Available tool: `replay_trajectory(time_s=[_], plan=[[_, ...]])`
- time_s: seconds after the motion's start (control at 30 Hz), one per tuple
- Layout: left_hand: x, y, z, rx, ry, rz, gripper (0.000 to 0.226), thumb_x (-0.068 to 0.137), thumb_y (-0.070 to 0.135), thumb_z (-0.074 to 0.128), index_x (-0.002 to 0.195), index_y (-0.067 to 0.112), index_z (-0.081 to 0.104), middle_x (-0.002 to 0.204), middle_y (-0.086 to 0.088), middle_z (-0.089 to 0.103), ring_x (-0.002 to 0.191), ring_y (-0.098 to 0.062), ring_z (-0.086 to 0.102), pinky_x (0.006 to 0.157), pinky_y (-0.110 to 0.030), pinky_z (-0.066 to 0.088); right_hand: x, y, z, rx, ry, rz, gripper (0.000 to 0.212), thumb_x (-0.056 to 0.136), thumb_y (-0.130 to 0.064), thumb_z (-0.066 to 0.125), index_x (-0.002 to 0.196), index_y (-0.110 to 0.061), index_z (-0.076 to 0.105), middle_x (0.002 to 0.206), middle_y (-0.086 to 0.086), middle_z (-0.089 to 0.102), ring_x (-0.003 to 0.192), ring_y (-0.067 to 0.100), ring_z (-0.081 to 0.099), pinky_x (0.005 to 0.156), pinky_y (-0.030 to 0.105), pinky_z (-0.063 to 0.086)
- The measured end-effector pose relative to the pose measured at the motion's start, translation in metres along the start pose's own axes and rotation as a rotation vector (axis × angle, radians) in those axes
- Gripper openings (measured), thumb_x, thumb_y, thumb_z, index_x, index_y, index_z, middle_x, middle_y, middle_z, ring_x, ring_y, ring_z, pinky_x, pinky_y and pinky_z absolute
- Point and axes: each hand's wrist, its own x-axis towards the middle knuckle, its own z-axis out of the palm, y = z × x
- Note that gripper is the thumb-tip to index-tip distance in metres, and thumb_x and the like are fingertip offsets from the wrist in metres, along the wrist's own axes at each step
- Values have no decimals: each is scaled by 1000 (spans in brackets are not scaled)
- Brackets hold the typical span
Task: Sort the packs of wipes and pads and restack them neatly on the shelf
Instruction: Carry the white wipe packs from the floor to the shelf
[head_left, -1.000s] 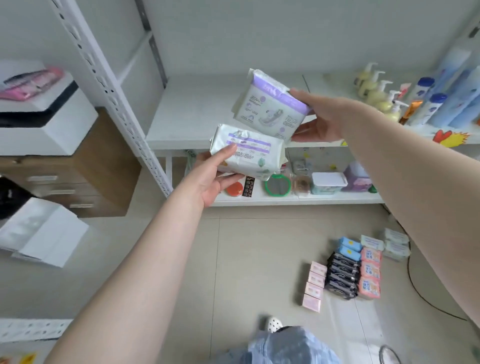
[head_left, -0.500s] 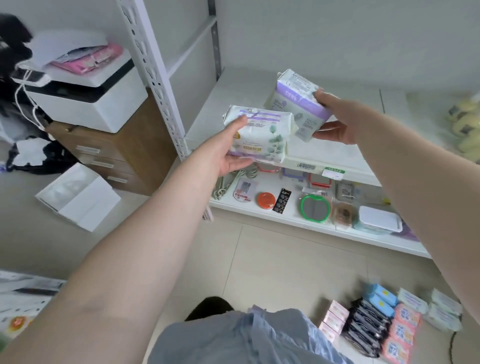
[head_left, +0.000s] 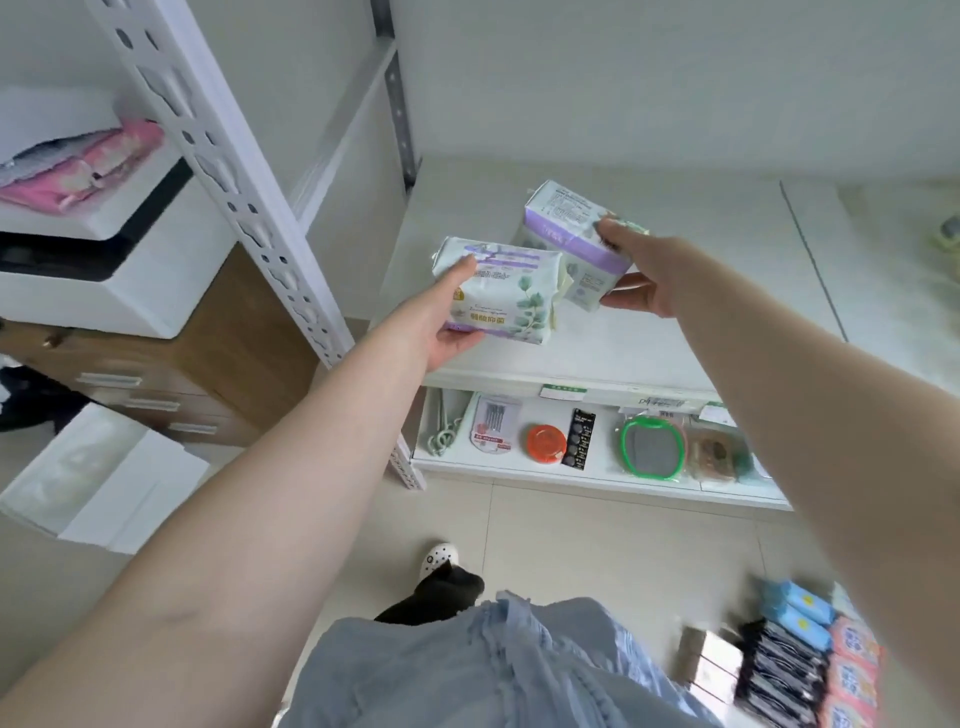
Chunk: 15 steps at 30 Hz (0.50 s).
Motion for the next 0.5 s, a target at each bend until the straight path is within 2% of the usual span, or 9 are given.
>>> replay_trajectory(time_s=[0.07,0.17,0.27,0.33,0.43,0.47,0.5], plan=[[26,1,-11,1,-26,-3,36,80,42,74,91,12,58,99,-12,62,94,-22,64,84,-32,56,15,5,11,15,37,35,31,85,-44,70,90,-15,60,83,4,67,72,19,68,67,36,61],[60,-1,-24,46,-1,-7,45,78,35,77,107,6,59,118,-17,59,105,-27,62,82,-34,56,36,18,22,29,111,90,41,81,-42,75,102,-9,62,87,8,69,71,21,69,62,35,61],[79,-2,-24,-3,-23,-34,37,79,31,76,101,7,59,109,-15,60,94,-25,62,82,-36,55,50,30,26,66,189,141,52,77,-43,78,109,-6,62,93,11,71,74,23,71,62,36,61],[91,0,-18,0,-39,-23,46,79,32,77,110,5,57,110,-14,62,92,-24,63,75,-34,57,57,32,29,90,224,143,54,75,-44,79,110,-6,61,96,11,71,72,23,71,62,36,61],[104,1,-10,79,46,-9,70,73,46,79,123,7,51,122,-12,60,97,-24,63,60,-29,58,66,30,31,112,283,106,45,75,-43,80,98,-9,61,98,10,71,73,23,71,58,35,61],[107,0,-10,161,105,-31,77,70,57,76,125,9,51,124,-10,57,98,-25,62,65,-30,59,68,28,31,111,303,87,40,76,-42,80,91,-11,59,99,10,71,77,24,72,61,36,61],[108,0,-11,297,187,-65,86,64,70,70,126,13,51,128,-8,52,102,-26,59,77,-34,57,69,25,32,110,318,65,37,76,-41,79,86,-13,58,99,10,71,81,25,72,64,38,61]])
